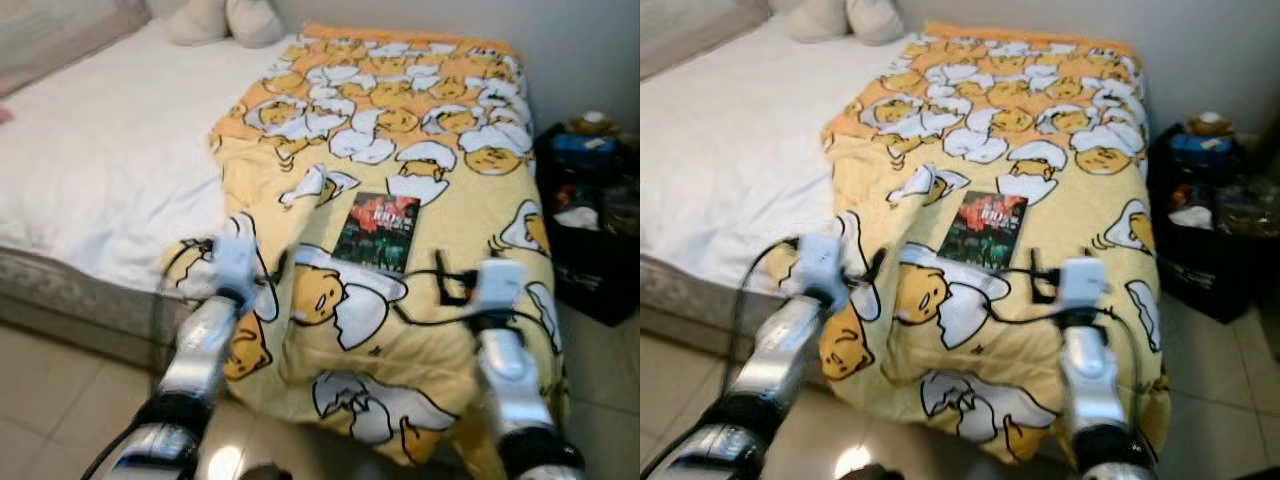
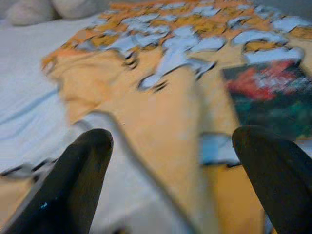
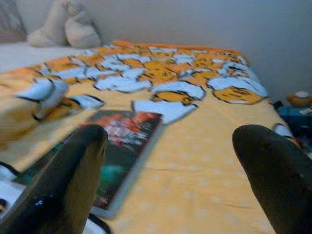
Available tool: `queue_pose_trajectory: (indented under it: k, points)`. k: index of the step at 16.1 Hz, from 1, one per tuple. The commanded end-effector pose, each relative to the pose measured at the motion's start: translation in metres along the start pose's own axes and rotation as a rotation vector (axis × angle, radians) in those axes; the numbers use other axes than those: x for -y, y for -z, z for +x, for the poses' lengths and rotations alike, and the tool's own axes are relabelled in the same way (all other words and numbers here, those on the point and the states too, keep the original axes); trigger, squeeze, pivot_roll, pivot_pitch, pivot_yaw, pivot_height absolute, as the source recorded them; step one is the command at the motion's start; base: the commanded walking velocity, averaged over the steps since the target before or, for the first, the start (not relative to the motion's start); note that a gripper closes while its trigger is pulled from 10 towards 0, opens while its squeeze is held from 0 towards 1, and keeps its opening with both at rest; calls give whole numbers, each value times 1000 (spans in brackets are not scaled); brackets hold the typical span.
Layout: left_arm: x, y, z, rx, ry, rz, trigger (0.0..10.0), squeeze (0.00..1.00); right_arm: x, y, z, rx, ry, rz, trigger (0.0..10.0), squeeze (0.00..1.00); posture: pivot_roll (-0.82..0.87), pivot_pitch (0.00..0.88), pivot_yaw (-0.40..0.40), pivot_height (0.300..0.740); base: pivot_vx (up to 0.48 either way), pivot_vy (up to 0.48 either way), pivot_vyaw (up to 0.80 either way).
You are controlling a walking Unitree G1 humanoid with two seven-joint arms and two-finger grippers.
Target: Clean up the room
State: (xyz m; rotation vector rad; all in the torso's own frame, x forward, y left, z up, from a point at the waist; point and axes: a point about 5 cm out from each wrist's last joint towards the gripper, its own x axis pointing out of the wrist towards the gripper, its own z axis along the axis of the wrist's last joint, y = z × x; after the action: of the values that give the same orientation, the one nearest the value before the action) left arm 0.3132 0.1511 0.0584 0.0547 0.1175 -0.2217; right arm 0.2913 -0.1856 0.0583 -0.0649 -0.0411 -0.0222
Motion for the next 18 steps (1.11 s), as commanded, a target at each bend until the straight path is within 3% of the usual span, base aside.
queue_pose_trajectory:
  k: [1,4,5,8,10,15,18]
  points:
    - [4,-13,5,46,18,15,10000,0,4,2,1,-21,17,-8,10000,0,-125,0,55,740,0,0,519]
    - [11,-13,-4,59,82,-5,10000,0,1,-3,13,-23,36,-62,10000,0,-121,0,61,740,0,0,0]
    - [19,-11,-12,54,134,-38,10000,0,2,-5,16,-23,42,-58,10000,0,-105,0,51,740,0,0,0]
    - [56,-14,-47,23,426,-90,10000,0,1,-6,24,-46,41,-51,10000,0,-5,0,23,740,0,0,0]
    - [56,-24,-66,21,480,-93,10000,0,3,-4,31,-80,60,-39,10000,0,62,10,16,740,0,0,0]
    - [40,-34,-115,-58,400,-113,10000,0,7,2,44,-219,140,58,10000,0,197,91,-5,740,0,0,0]
    - [42,-39,-131,-96,375,-125,10000,0,4,7,46,-287,184,140,10000,0,248,131,-10,740,0,0,0]
